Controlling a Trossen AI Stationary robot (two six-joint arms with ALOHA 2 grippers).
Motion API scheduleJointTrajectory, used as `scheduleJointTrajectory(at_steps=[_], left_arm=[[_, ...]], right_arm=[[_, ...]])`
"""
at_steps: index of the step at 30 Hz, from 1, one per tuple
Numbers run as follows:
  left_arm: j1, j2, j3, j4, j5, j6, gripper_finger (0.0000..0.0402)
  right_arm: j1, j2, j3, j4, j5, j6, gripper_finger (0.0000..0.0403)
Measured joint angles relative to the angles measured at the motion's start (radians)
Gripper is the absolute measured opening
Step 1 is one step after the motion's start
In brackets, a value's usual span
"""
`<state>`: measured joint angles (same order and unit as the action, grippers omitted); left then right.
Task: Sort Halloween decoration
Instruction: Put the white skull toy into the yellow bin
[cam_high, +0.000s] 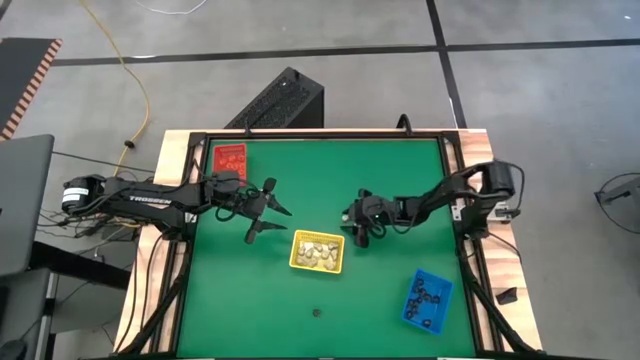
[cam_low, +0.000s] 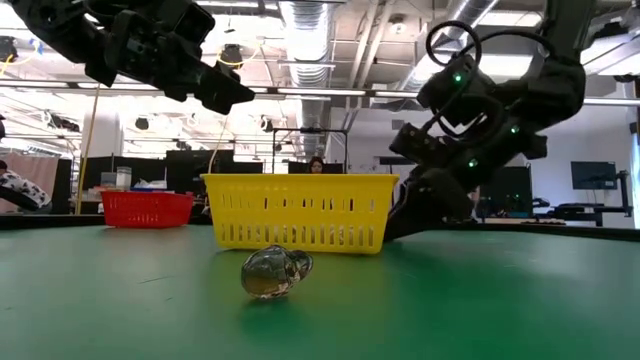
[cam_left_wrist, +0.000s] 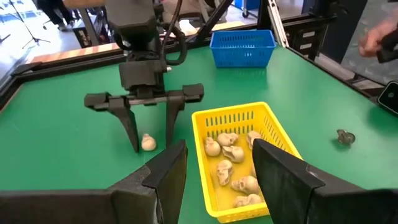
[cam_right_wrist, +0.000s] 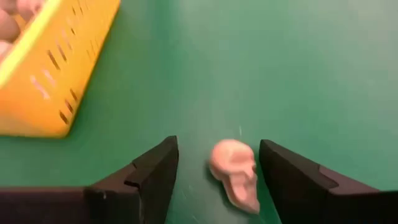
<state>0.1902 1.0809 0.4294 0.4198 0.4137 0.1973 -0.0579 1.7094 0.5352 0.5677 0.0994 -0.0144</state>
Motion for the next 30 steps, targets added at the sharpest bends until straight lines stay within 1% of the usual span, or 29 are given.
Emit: scheduleJointTrajectory(at_steps=[4,7,10,13,14,18,20,23,26,28,30], left_arm=[[0.000,0.000,0.000,-0.002,-0.001,0.012,0.0174],[0.000,0.000,0.000,-0.013,-0.001,0.027,0.0173],[0.000,0.000,0.000,-0.014,-0.001,0.037,0.0173],[0.000,0.000,0.000,-0.014,-0.001,0.046,0.0173],[0.000,-0.004,0.000,-0.015,-0.002,0.046,0.0173],[0.000,-0.023,0.000,-0.026,-0.029,0.050,0.0174],[0.000,-0.040,0.000,-0.029,-0.055,0.046,0.0174],[0.001,-0.069,0.000,-0.049,-0.062,0.046,0.0174],[0.001,-0.097,0.000,-0.060,-0.062,0.049,0.0174],[0.001,-0.112,0.000,-0.075,-0.062,0.046,0.0173],[0.001,-0.122,0.000,-0.074,-0.061,0.045,0.0174]], right_arm=[[0.000,0.077,0.002,0.042,0.003,0.019,0.0259],[0.005,0.125,0.004,0.045,0.004,0.033,0.0242],[0.006,0.153,0.004,0.046,0.007,0.040,0.0200],[0.012,0.151,0.006,0.029,0.011,0.043,0.0139],[0.011,0.141,0.006,0.014,0.011,0.044,0.0123],[0.010,0.068,0.005,-0.053,0.009,0.044,0.0122],[0.006,0.009,0.005,-0.094,0.008,0.043,0.0122],[0.003,-0.096,0.002,-0.209,0.004,0.030,0.0122],[0.005,-0.204,0.034,-0.302,0.046,0.002,0.0122],[0.012,-0.265,0.056,-0.325,0.063,-0.010,0.0122],[0.028,-0.291,0.082,-0.314,0.056,-0.017,0.0122]])
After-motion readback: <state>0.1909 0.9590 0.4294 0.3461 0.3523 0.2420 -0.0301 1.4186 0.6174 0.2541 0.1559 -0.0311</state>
